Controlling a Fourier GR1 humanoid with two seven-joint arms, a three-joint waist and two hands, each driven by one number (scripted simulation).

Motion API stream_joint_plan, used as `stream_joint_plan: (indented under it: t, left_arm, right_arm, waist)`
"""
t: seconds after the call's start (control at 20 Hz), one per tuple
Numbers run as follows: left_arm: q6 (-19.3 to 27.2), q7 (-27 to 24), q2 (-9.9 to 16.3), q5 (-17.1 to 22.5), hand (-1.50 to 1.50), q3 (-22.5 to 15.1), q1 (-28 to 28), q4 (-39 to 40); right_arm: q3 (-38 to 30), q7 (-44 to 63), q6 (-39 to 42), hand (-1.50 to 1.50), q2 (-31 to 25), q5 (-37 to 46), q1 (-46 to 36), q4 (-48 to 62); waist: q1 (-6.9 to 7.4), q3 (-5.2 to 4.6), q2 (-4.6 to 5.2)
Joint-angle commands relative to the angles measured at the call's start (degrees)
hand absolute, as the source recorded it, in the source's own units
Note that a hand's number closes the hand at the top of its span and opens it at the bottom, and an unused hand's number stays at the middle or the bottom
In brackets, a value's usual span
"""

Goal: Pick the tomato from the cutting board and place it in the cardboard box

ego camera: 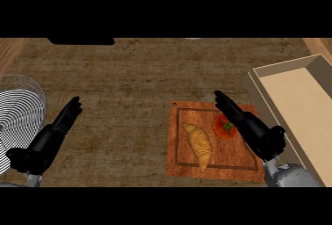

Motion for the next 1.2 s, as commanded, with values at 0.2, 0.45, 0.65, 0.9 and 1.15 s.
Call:
stream_joint_plan:
  t: [0.2, 0.45, 0.65, 0.9, 1.15]
  left_arm:
    - [1.9, -1.4, 2.5, -5.7, 0.0, 1.6, -7.0, -2.9]
    - [0.4, -1.1, 0.9, -6.5, 0.0, -0.1, -9.7, -2.3]
    - [-0.6, 0.3, 1.0, -7.0, 0.0, -0.5, -12.0, -3.0]
    - [-0.7, -0.4, -1.3, -8.8, 0.0, -1.7, -12.3, -0.7]
    - [-2.3, 2.4, 0.1, -7.1, 0.0, 1.2, -13.7, -0.8]
  right_arm:
    - [-17.2, -14.3, 8.2, -1.5, -7.2, -9.2, -11.9, -11.6]
    - [-26.2, -33.9, 18.8, -1.5, -18.7, -2.1, -9.2, 1.5]
    - [-25.6, -50.0, 20.3, -1.5, -21.5, 9.6, -10.1, 6.8]
    - [-21.5, -62.6, 14.2, -1.5, -22.9, 23.6, -11.3, 9.5]
    - [-16.0, -56.3, 11.0, -1.5, -28.8, 33.3, -9.9, 2.7]
  waist:
    - [-2.53, 0.91, -0.64]
    - [-1.16, 0.83, 0.86]
    - [0.44, 0.88, 1.3]
    - [0.71, 0.64, 0.82]
    - [-0.28, 0.5, 0.22]
